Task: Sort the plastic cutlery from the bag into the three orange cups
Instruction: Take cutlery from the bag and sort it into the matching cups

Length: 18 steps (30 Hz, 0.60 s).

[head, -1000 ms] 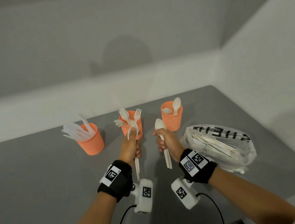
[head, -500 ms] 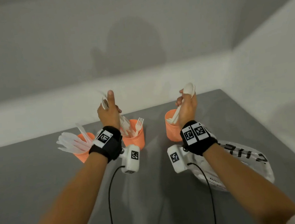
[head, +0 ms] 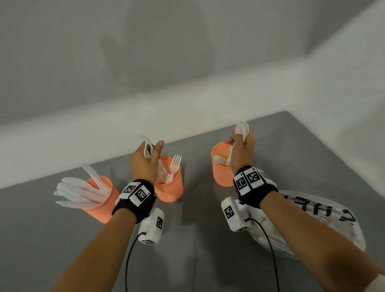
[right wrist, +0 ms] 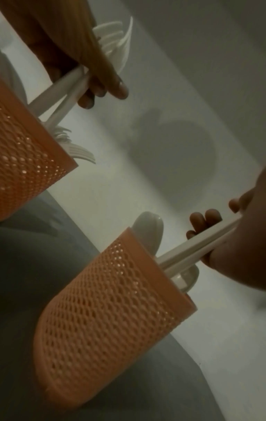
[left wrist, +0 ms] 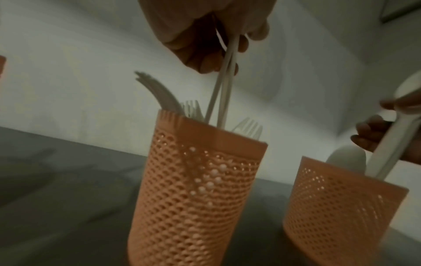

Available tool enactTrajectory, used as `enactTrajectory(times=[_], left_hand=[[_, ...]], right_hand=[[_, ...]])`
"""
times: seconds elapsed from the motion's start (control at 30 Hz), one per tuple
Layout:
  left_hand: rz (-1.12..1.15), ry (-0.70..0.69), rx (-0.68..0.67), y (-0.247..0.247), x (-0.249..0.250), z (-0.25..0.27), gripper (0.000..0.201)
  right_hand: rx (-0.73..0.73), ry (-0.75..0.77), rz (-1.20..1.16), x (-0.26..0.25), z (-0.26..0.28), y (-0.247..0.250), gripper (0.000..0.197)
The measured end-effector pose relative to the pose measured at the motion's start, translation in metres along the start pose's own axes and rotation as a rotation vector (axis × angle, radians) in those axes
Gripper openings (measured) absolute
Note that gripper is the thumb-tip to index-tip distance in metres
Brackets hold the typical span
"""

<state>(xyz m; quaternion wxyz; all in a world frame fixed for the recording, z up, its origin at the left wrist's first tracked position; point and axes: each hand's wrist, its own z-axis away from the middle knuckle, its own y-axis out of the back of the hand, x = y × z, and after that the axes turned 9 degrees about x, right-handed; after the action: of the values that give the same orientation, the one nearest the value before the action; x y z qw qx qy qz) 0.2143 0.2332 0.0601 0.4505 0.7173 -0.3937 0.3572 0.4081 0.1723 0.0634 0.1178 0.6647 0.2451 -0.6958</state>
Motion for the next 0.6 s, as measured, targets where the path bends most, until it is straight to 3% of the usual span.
enactTrajectory(times=[0.07,0.17,0.23,0.43,0.53,0.6], left_hand=[[-0.100,-0.047,-0.053,-0.001,-0.003,0.001,0.026],[-0.258,-0.079,-0.112,0.002,-0.002,0.003,0.043],[-0.365,-0.162,-0.143,0.003,-0.002,0.005,0.052],[-0.557,-0.356,-0.244,-0.004,-0.003,0.007,0.035],[-0.664,-0.382,-0.223,-0.005,-0.004,0.014,0.041],[-0.774,-0.312,-0.302,-0.006,-0.003,0.019,0.051]], right_hand=[[-0.009,0.016,0.117,0.008,-0.001,-0.002,0.010],[-0.008,0.061,0.292,0.010,-0.001,-0.004,0.038],[-0.042,0.156,0.393,0.010,0.001,-0.002,0.046],[-0.176,0.357,0.804,0.013,0.009,0.000,0.038],[-0.276,0.394,1.136,0.015,0.017,-0.004,0.049],[-0.369,0.335,1.239,0.011,0.021,-0.006,0.064]])
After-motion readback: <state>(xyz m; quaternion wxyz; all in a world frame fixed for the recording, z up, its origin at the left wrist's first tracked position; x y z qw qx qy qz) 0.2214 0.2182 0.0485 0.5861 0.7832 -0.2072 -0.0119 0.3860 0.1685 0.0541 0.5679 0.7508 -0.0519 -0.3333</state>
